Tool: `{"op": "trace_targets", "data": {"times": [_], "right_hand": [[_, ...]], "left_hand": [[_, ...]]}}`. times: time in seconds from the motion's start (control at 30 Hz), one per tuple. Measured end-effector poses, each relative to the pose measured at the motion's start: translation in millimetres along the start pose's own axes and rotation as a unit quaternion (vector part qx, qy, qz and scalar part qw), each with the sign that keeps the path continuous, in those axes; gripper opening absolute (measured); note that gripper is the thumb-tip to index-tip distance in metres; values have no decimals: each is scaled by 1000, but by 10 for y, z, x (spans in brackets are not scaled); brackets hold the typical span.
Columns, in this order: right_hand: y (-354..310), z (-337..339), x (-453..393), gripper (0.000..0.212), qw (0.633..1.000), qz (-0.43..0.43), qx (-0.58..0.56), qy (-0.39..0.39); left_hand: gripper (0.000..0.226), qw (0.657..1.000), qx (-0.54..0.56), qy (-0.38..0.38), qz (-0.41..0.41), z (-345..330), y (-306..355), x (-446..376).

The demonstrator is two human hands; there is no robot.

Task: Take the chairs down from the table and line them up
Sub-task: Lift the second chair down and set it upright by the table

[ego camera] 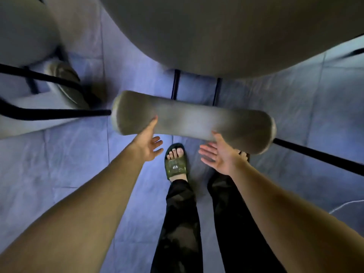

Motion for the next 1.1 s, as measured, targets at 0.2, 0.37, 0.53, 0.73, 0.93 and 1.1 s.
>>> {"op": "trace_targets", "data": {"times": [0.2,0.37,0.53,0.73,0.93,1.1], "right_hand": [[61,-31,-839,58,996,-25,-76,29],[40,-103,-1241,48,979,-44,-193,36],[100,-210,-1334,51,963,-37,-264,26],[56,-114,-1255,70,963,-36,-264,44],[-5,-20,-672,61,966,-25,-248,66],[-72,83,-52,68,970,-18,-231,77]], "left_hand": [[92,997,70,32,16,-194,-70,-703],[77,989,147,24,23,-304,-77,-1077],[71,980,198,2,5,-396,-135,-1176],[66,984,177,-1,5,-346,-126,-1134],[82,990,139,12,-3,-137,-86,-678],[79,995,88,21,-34,-29,26,-72]]}}
Point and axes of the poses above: each hand's wrist, its own x-axis away from the middle knuckle, its own z-axis out of the back of the hand, y = z × x, the point moved 5 cm from there along -x, towards the middle knuckle, and after that the axes turned 9 degrees about y, right-handed, at the moved point
